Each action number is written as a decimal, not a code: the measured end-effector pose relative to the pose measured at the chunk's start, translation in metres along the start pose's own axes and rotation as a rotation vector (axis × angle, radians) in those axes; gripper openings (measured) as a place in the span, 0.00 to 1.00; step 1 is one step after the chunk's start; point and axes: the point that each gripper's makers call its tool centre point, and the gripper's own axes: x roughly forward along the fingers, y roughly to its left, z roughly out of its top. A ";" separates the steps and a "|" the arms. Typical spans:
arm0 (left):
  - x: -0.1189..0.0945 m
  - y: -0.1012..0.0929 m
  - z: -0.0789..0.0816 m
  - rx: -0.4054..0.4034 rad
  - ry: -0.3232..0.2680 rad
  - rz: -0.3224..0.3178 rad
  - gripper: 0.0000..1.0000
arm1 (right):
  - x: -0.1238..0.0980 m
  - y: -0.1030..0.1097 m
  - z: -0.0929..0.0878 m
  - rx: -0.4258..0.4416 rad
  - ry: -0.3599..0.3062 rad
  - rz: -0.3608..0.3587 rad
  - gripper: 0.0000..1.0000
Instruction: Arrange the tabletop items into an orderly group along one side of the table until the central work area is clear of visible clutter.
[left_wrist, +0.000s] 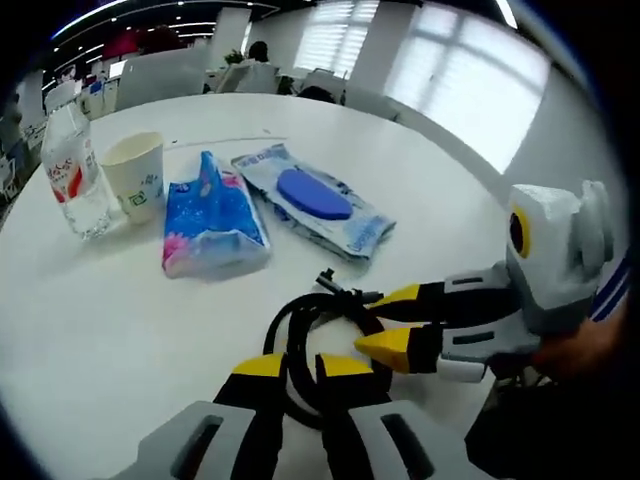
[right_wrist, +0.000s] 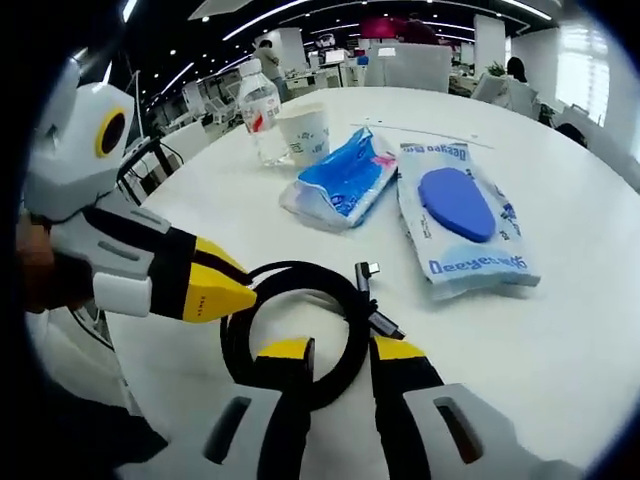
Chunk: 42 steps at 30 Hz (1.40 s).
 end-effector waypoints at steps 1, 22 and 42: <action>-0.001 0.001 0.000 -0.001 -0.004 0.002 0.14 | -0.001 0.001 0.001 -0.001 -0.006 0.003 0.21; -0.038 0.012 0.036 0.068 -0.167 -0.028 0.46 | -0.035 0.013 0.036 0.068 -0.152 0.073 0.65; -0.058 0.010 0.046 0.191 -0.129 -0.091 0.76 | -0.066 0.012 0.049 0.032 -0.238 0.096 0.93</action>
